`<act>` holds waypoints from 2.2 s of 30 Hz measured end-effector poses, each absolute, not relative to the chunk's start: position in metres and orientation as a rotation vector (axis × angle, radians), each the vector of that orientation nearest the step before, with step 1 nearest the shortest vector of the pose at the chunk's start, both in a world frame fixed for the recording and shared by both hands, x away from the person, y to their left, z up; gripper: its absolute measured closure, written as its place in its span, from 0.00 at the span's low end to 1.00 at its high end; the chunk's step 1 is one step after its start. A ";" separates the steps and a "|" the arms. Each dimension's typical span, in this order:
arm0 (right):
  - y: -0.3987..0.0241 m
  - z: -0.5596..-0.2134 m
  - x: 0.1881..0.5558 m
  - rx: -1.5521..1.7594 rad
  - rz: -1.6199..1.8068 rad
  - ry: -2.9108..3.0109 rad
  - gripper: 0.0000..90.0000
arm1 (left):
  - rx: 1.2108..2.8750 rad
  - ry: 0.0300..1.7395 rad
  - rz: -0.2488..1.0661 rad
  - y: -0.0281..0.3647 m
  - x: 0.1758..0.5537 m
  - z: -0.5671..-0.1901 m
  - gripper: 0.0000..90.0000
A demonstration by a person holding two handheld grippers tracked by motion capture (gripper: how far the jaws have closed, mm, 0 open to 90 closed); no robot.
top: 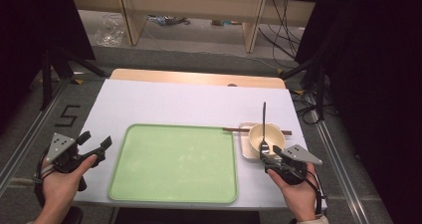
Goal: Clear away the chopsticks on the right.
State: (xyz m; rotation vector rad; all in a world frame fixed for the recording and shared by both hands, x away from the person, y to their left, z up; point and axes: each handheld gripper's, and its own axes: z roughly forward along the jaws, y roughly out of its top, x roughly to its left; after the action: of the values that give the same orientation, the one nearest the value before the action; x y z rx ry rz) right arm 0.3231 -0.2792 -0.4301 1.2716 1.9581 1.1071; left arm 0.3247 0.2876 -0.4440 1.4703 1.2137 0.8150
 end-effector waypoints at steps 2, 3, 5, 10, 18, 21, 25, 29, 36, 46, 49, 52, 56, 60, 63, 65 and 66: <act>-0.281 -0.430 0.325 1.242 1.110 1.974 0.58 | 1.488 1.198 0.826 0.289 0.326 -0.445 0.26; -0.279 -0.430 0.325 1.266 1.125 1.979 0.61 | 1.470 1.216 0.803 0.288 0.326 -0.445 0.27; -0.280 -0.430 0.328 1.234 1.143 1.969 0.68 | 1.477 1.213 0.790 0.290 0.327 -0.447 0.28; -0.280 -0.422 0.338 1.243 1.178 1.872 0.72 | 1.482 1.207 0.778 0.291 0.328 -0.449 0.29; -0.257 -0.394 0.371 1.194 1.113 1.945 0.89 | 1.485 1.188 0.784 0.289 0.325 -0.446 0.30; -0.242 -0.383 0.399 1.272 1.085 2.035 0.97 | 1.488 1.193 0.742 0.282 0.327 -0.447 0.30; -0.232 -0.381 0.420 1.313 1.056 2.052 0.98 | 1.488 1.190 0.718 0.282 0.329 -0.449 0.30; -0.214 -0.381 0.447 1.366 0.975 2.091 0.99 | 1.474 1.199 0.716 0.286 0.327 -0.449 0.30; -0.201 -0.392 0.470 1.487 0.829 2.198 1.00 | 1.471 1.200 0.722 0.287 0.322 -0.449 0.30; -0.198 -0.406 0.492 1.585 0.660 2.267 1.00 | 1.479 1.212 0.758 0.293 0.317 -0.449 0.30; -0.194 -0.406 0.496 1.708 0.610 2.256 1.00 | 1.478 1.217 0.753 0.290 0.318 -0.449 0.30; -0.195 -0.407 0.502 1.755 0.564 2.259 1.00 | 1.477 1.215 0.752 0.289 0.319 -0.449 0.31; -0.198 -0.410 0.509 1.788 0.532 2.259 1.00 | 1.478 1.214 0.745 0.289 0.320 -0.450 0.31; -0.199 -0.410 0.512 1.829 0.505 2.267 1.00 | 1.475 1.221 0.732 0.287 0.321 -0.450 0.31; -0.200 -0.411 0.514 1.829 0.482 2.291 1.00 | 1.477 1.216 0.728 0.287 0.321 -0.450 0.31; -0.200 -0.412 0.515 1.803 0.479 2.297 1.00 | 1.477 1.217 0.727 0.286 0.321 -0.450 0.31; -0.198 -0.414 0.515 1.836 0.452 2.295 1.00 | 1.477 1.216 0.727 0.286 0.321 -0.450 0.31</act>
State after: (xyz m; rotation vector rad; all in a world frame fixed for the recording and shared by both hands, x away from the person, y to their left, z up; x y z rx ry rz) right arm 0.5146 -0.1976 -0.4145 1.8363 2.2949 0.4522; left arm 0.3210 0.2865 -0.4501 1.4766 1.2164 0.7268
